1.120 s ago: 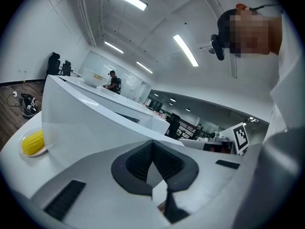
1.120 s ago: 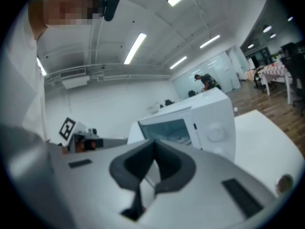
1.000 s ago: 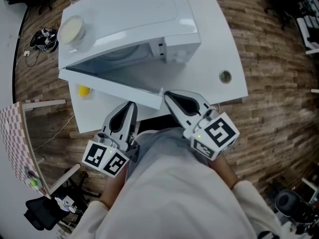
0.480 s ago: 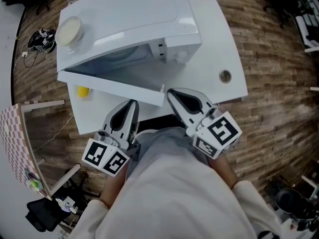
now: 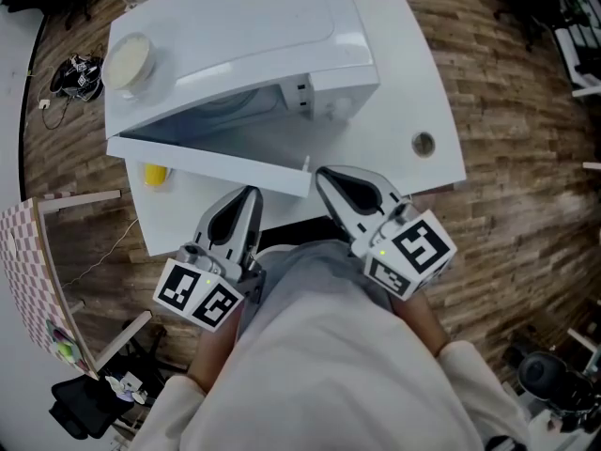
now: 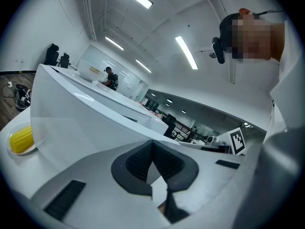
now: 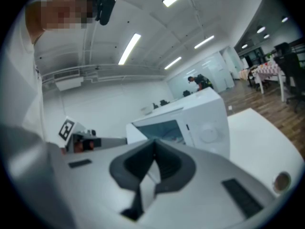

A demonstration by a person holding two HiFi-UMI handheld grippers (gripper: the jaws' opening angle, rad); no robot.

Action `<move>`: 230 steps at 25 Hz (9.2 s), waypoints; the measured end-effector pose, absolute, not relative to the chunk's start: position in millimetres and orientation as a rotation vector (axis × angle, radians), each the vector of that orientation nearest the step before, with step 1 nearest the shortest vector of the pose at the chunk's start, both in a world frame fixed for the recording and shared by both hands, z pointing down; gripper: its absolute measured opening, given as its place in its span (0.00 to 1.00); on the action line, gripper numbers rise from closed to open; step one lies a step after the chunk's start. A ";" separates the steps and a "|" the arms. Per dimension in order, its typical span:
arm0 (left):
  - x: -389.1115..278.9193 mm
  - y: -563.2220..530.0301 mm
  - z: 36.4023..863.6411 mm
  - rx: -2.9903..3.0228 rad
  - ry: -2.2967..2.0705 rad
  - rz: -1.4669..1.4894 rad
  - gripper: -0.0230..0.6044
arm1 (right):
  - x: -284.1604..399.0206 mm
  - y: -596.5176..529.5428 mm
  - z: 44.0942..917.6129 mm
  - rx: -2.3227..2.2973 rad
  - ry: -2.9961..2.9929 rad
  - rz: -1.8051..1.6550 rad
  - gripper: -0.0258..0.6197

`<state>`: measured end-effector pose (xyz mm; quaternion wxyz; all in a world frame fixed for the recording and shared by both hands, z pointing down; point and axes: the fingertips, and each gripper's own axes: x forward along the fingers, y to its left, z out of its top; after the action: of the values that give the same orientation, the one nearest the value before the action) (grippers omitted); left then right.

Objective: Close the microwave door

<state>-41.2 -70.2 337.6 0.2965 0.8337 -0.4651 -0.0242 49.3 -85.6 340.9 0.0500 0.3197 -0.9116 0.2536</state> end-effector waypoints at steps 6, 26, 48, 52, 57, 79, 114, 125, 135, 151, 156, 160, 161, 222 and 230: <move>-42.3 -69.7 338.5 2.216 -1.232 -0.073 0.06 | 49.1 -84.5 342.4 0.982 -2.772 0.773 0.07; -41.7 -84.7 339.2 2.195 -1.225 -0.095 0.06 | 52.5 -95.0 344.7 1.001 -2.764 0.809 0.07; -36.6 -102.4 339.6 2.186 -1.200 -0.105 0.06 | 58.7 -104.7 347.2 1.028 -2.761 0.858 0.07; -36.3 -103.8 339.7 2.184 -1.192 -0.109 0.06 | 58.0 -106.2 348.0 1.030 -2.758 0.862 0.07; -35.9 -106.1 339.7 2.185 -1.183 -0.111 0.06 | 54.4 -107.8 348.2 1.021 -2.759 0.866 0.07; -39.5 -116.5 341.8 2.177 -1.158 -0.131 0.06 | 49.3 -123.0 351.8 1.052 -2.741 0.874 0.07; -38.4 -142.1 341.1 2.167 -1.126 -0.143 0.06 | 54.4 -144.9 351.9 1.133 -2.720 0.882 0.07; -40.0 -152.4 340.8 2.156 -1.119 -0.156 0.06 | 51.8 -147.5 350.9 1.133 -2.720 0.888 0.07; -41.5 -157.6 339.9 2.147 -1.122 -0.172 0.06 | 38.4 -155.3 346.6 1.099 -2.744 0.882 0.07; -41.6 -161.5 345.1 2.139 -1.113 -0.151 0.06 | 34.4 -165.2 347.0 1.141 -2.737 0.876 0.07; -40.7 -165.4 345.7 2.136 -1.118 -0.155 0.06 | 33.9 -170.3 346.6 1.151 -2.732 0.876 0.07; -39.3 -171.0 346.1 2.151 -1.121 -0.139 0.06 | 33.8 -177.9 346.1 1.164 -2.728 0.879 0.07; -39.7 -172.0 346.1 2.149 -1.125 -0.141 0.06 | 33.8 -179.8 346.2 1.174 -2.724 0.882 0.07; 12.8 -79.2 322.6 2.201 -1.044 -0.211 0.06 | 103.7 -76.4 308.7 0.986 -2.789 0.663 0.07; 27.1 -74.6 321.2 2.221 -1.013 -0.198 0.06 | 115.3 -69.2 305.0 1.004 -2.797 0.666 0.07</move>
<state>27.1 -74.6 321.2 0.3393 0.8532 -0.3889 -0.0760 115.3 -69.2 305.0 0.0479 0.3291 -0.9174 0.2185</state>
